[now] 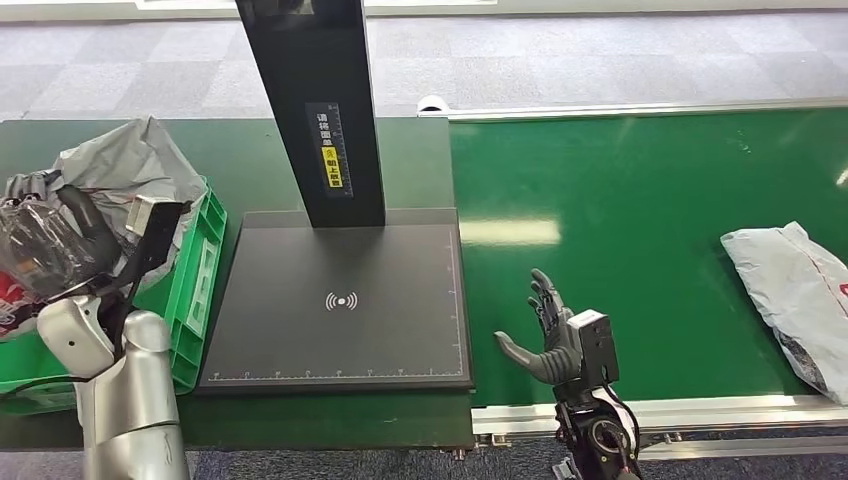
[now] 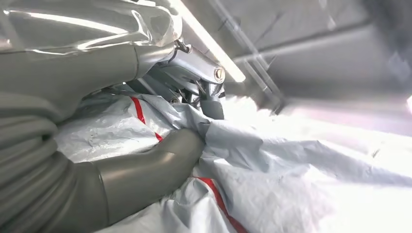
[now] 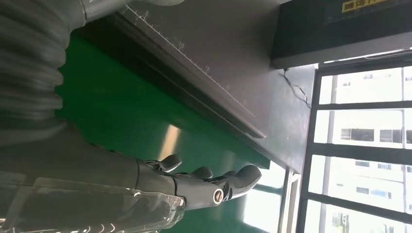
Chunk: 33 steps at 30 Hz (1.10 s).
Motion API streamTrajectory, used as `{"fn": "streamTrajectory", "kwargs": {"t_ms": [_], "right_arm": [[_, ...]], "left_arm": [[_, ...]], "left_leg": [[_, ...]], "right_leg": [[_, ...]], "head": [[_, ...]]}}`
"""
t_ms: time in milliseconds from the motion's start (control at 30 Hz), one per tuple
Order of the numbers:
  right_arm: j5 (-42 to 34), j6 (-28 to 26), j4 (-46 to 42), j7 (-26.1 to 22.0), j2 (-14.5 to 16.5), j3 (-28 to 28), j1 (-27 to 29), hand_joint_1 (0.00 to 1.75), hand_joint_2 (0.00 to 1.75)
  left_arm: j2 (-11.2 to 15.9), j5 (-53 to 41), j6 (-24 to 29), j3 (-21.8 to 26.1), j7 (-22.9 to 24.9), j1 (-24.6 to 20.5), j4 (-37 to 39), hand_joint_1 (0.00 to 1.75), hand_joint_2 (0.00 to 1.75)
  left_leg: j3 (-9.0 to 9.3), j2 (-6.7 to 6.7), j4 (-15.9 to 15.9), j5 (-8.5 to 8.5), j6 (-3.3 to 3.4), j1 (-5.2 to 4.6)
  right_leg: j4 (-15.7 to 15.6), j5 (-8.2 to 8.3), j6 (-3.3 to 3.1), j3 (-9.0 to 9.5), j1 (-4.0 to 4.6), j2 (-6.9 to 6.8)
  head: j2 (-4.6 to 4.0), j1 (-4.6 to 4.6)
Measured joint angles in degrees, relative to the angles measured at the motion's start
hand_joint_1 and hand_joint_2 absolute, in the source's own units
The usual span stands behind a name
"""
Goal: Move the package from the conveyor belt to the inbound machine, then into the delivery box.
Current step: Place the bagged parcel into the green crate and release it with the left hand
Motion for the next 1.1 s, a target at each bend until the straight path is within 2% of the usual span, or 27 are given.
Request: {"fn": "streamTrajectory", "kwargs": {"t_ms": [133, 300, 467, 500, 533, 567, 600, 633, 667, 700, 767, 867, 967, 1033, 1100], "right_arm": [[0.3, 0.0, -0.3, 0.0, 0.0, -0.1, 0.3, 0.00, 1.75], [0.7, -0.2, -0.6, 0.4, 0.0, -0.1, 0.4, 0.00, 1.75], [1.4, -0.5, -2.0, 0.9, 0.0, -0.1, 1.4, 0.00, 1.75], [1.5, -0.5, -2.3, 1.0, 0.1, -0.1, 1.6, 0.00, 1.75], [1.7, -0.5, -2.5, 1.1, 0.1, -0.1, 1.7, 0.00, 1.75], [1.8, -0.5, -2.7, 1.2, 0.1, -0.1, 1.8, 0.00, 1.75], [1.9, -0.5, -2.8, 1.3, 0.2, -0.1, 1.9, 0.00, 1.75], [2.0, -0.5, -2.9, 1.4, 0.2, -0.1, 1.9, 0.00, 1.75], [2.1, -0.5, -3.0, 1.5, 0.3, -0.1, 2.0, 0.00, 1.75], [2.2, -0.5, -3.0, 1.5, 0.3, -0.1, 2.0, 0.00, 1.75], [2.4, -0.4, -3.1, 1.5, 0.3, -0.1, 2.1, 0.00, 1.75], [2.4, -0.3, -3.2, 1.4, 0.4, -0.1, 2.2, 0.00, 1.75], [2.4, 0.0, -3.2, 0.9, 0.5, -0.1, 2.3, 0.00, 1.75], [2.4, 0.2, -3.2, 0.6, 0.5, -0.1, 2.2, 0.00, 1.75], [2.4, 0.3, -3.2, 0.3, 0.4, -0.1, 2.2, 0.00, 1.75]], "left_arm": [[2.9, -0.4, 0.0, 1.1, 2.2, -1.9, 7.2, 1.75, 1.75], [7.4, 1.7, 0.0, 1.5, 12.4, -5.3, 18.2, 1.75, 1.75], [11.6, 9.1, 0.0, 1.6, 12.5, -7.6, 28.8, 1.75, 1.75], [12.1, 9.6, 0.0, 1.6, 12.3, -7.8, 30.3, 1.67, 1.75], [12.5, 9.7, 0.1, 1.6, 12.2, -7.9, 31.4, 1.45, 1.75], [12.8, 9.4, 0.1, 1.6, 11.9, -7.9, 32.0, 1.12, 1.75], [12.9, 9.0, 0.1, 1.6, 11.5, -7.8, 32.0, 0.69, 1.75], [12.9, 8.7, 0.1, 1.9, 10.4, -7.7, 31.6, 0.33, 1.75], [12.7, 8.8, 0.1, 2.3, 8.7, -7.4, 30.9, 0.11, 1.75], [12.5, 9.4, 0.1, 3.0, 6.3, -7.2, 30.1, 0.01, 1.75], [11.5, 11.0, 0.1, 4.9, 0.2, -6.8, 27.8, 0.00, 1.75], [8.6, 14.8, 0.1, 9.6, -12.5, -6.8, 22.8, 0.00, 1.75], [5.2, 23.3, 0.1, 14.6, -24.0, -6.8, 16.8, 0.00, 1.75], [3.3, 31.6, 0.1, 15.3, -26.6, -5.9, 11.7, 0.00, 1.75], [1.9, 38.3, 0.1, 14.4, -27.0, -4.4, 6.0, 0.00, 1.75]], "left_leg": [[-0.05, -0.03, 0.0, 0.02, -0.01, 0.00], [-0.05, -0.02, 0.0, 0.01, 0.00, -0.03], [-0.05, -0.02, 0.0, 0.02, -0.01, -0.02], [-0.05, -0.02, 0.0, 0.02, -0.01, -0.02], [-0.05, -0.02, 0.0, 0.02, -0.01, -0.02], [-0.06, -0.02, 0.0, 0.02, -0.01, -0.02], [-0.07, -0.02, 0.0, 0.02, -0.01, -0.02], [-0.07, -0.02, 0.0, 0.02, -0.01, -0.02], [-0.08, -0.02, 0.0, 0.02, -0.01, -0.02], [-0.08, -0.02, 0.0, 0.02, -0.01, -0.02], [-0.10, -0.02, 0.0, 0.02, -0.01, -0.03], [-0.13, -0.04, 0.0, 0.02, 0.00, -0.03], [-0.11, -0.01, 0.0, 0.01, 0.00, -0.04], [-0.11, -0.01, 0.0, 0.01, -0.01, -0.03], [-0.13, -0.04, 0.0, 0.01, -0.01, -0.03]], "right_leg": [[0.0, 0.00, 0.00, -0.02, -0.02, -0.01], [0.0, 0.00, 0.00, -0.04, -0.04, 0.00], [0.0, 0.00, 0.00, -0.05, -0.03, 0.00], [0.0, 0.00, 0.00, -0.06, -0.03, 0.00], [0.0, -0.01, 0.00, -0.06, -0.03, 0.00], [0.0, -0.01, 0.00, -0.06, -0.03, 0.00], [0.0, -0.01, 0.00, -0.06, -0.03, 0.00], [0.0, -0.01, 0.00, -0.06, -0.03, 0.00], [0.0, -0.01, 0.00, -0.07, -0.03, 0.00], [0.0, -0.01, 0.00, -0.07, -0.04, 0.00], [0.0, -0.01, 0.00, -0.08, -0.04, -0.01], [0.0, -0.01, 0.00, -0.08, -0.04, -0.02], [0.0, 0.00, 0.00, -0.09, -0.04, 0.01], [0.0, 0.00, 0.00, -0.10, -0.04, 0.01], [0.0, -0.02, 0.00, -0.12, -0.03, -0.01]], "head": [[0.00, 0.03], [0.01, 0.02], [0.00, 0.01], [0.00, 0.02], [0.01, 0.02], [0.01, 0.02], [0.01, 0.02], [0.01, 0.03], [0.01, 0.02], [0.01, 0.03], [0.01, 0.03], [0.00, 0.03], [0.01, 0.02], [0.01, 0.01], [0.01, 0.01]]}}
